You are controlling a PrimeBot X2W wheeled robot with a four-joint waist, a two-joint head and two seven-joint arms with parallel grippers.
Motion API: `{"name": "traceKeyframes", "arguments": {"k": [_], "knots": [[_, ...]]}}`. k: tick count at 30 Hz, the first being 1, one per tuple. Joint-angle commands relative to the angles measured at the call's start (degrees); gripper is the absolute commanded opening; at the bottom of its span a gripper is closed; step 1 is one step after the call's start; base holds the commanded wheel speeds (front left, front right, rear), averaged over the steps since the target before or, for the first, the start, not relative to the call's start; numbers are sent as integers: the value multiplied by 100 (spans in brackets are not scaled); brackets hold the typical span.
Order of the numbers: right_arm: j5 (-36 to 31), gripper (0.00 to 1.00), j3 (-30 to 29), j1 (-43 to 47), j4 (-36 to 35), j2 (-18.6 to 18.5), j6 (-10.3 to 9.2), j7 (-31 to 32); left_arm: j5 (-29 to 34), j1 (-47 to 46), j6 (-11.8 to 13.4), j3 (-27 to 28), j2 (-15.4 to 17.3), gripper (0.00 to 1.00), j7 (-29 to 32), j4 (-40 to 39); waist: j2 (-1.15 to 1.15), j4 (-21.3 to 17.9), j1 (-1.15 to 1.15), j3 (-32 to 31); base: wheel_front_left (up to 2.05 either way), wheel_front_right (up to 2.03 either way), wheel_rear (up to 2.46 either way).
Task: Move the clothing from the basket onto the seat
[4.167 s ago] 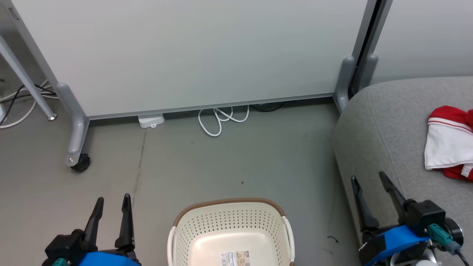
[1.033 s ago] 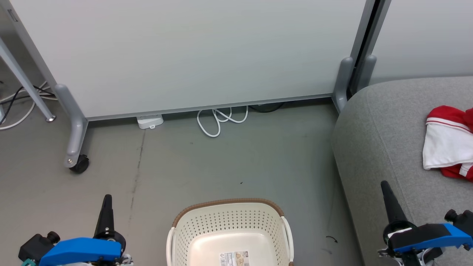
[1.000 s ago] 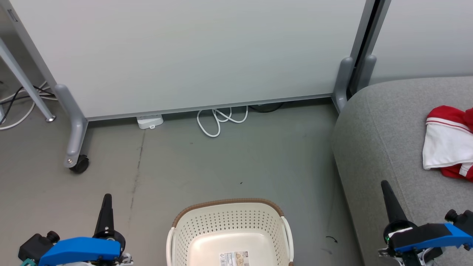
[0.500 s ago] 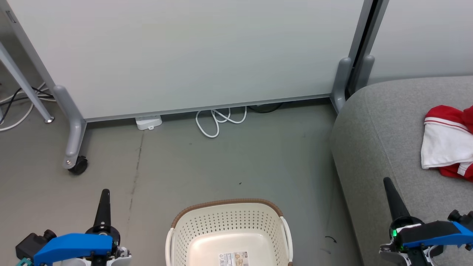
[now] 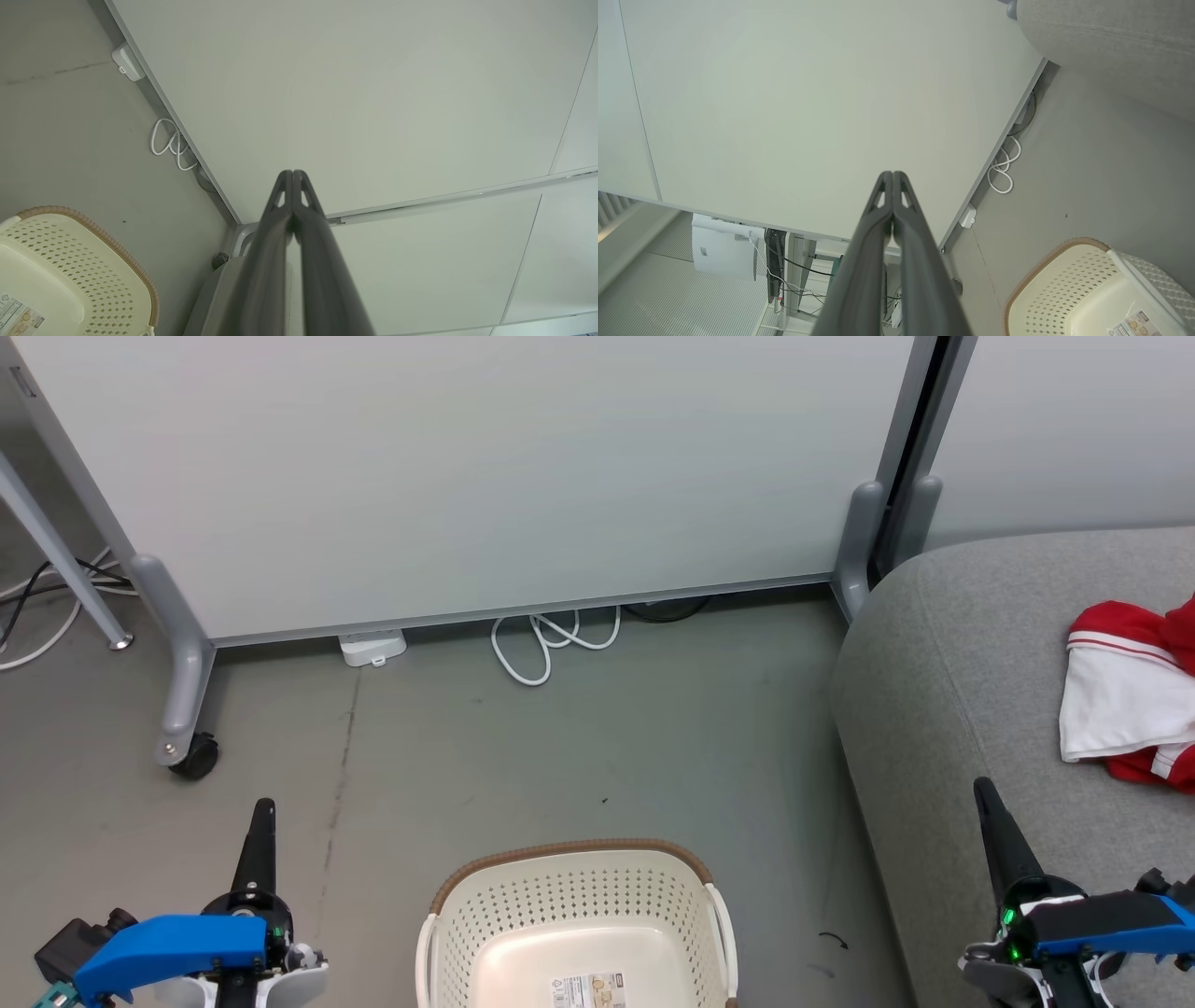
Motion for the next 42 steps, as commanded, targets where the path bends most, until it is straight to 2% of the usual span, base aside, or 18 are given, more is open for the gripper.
{"name": "traceKeyframes", "arguments": {"k": [1, 35, 42], "knots": [[110, 0, -18, -125, -38, -18, 3, 22, -84, -117, -7, 37, 5, 0, 31, -51, 0, -2, 0, 0, 0, 0, 0], [1600, 0, -117, -199, -20, -20, 4, 270, -1285, -263, -10, 255, -108, 0, 406, -160, 0, -68, 0, -24, 0, 0, 0], [1599, 0, -115, -198, -19, -19, 4, 272, -1285, -253, -10, 257, -109, 0, 414, -159, 0, -69, 0, -25, 0, 0, 0]]}}
